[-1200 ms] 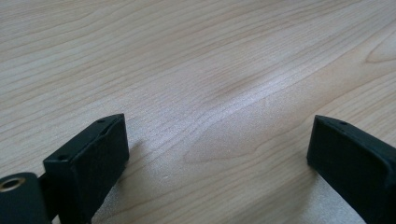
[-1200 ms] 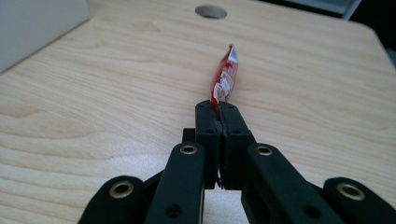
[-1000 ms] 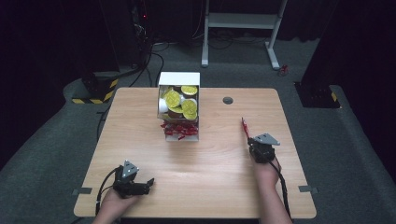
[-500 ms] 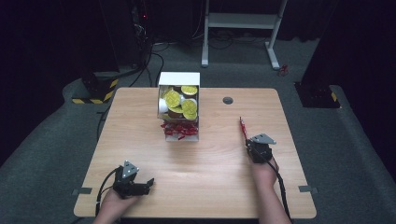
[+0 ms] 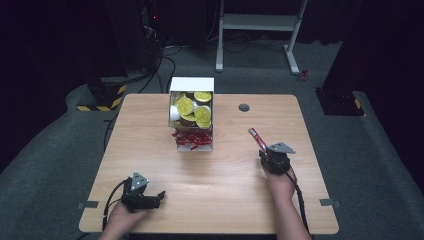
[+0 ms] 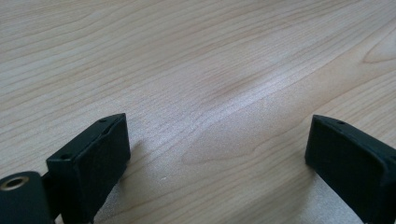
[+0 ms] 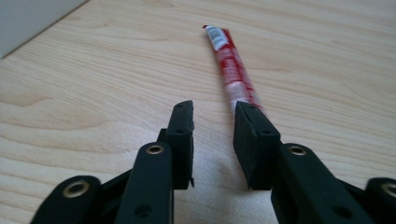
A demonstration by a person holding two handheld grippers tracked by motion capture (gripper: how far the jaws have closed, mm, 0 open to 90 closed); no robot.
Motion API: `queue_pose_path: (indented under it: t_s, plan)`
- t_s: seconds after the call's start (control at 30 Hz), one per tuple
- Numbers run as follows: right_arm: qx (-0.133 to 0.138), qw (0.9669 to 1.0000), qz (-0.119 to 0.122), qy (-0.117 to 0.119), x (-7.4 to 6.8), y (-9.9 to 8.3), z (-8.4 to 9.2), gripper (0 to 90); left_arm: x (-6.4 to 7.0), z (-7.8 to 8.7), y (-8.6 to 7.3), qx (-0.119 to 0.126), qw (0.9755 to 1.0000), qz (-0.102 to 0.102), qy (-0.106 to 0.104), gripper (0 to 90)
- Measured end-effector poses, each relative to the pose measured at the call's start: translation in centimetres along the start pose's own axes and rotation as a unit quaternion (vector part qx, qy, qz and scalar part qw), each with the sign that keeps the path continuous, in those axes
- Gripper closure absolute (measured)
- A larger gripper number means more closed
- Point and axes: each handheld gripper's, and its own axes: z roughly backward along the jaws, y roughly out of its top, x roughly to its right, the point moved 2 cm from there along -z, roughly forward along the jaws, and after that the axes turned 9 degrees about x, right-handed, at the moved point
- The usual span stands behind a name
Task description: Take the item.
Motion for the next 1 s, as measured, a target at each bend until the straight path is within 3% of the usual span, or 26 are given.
queue_pose_path:
  t_s: [0.23, 0.4, 0.53, 0.6, 0.7, 0.77, 0.87, 1.0]
  plan:
    - [0.026, 0.9996, -0.008, 0.001, -0.6, 1.1, 1.0, 55.0, 0.0, 0.0, 0.0, 0.0, 1.0, 0.0, 0.0, 6.8]
    - [0.03, 0.9992, 0.003, 0.027, -2.0, 1.8, 1.9, 40.0, 0.0, 0.0, 0.0, 0.0, 1.0, 0.0, 0.0, 6.8]
    - [0.003, 0.9985, 0.004, 0.054, -3.3, 2.0, 2.3, 29.4, 0.0, 0.0, 0.0, -0.001, 1.0, -0.003, -0.002, 6.8]
    - [-0.008, 0.9978, 0.019, 0.063, -4.2, 1.4, 2.6, 28.5, 0.0, 0.0, 0.0, -0.004, 1.0, -0.003, -0.005, 6.8]
    - [-0.026, 0.9965, 0.015, 0.078, -5.8, 0.2, 3.1, 28.1, 0.0, 0.0, 0.0, -0.002, 0.9999, -0.009, -0.007, 6.8]
    - [-0.049, 0.9951, 0.036, 0.078, -7.1, -0.6, 3.4, 26.9, 0.0, 0.0, 0.0, -0.002, 0.9999, -0.01, -0.008, 6.8]
    - [-0.058, 0.9923, 0.04, 0.102, -8.5, -1.8, 3.9, 26.3, 0.0, 0.0, 0.0, -0.002, 0.9999, -0.009, -0.009, 6.7]
    - [-0.064, 0.9903, 0.051, 0.112, -9.4, -2.7, 3.9, 24.4, 0.0, 0.0, 0.0, -0.002, 0.9999, -0.009, -0.01, 6.7]
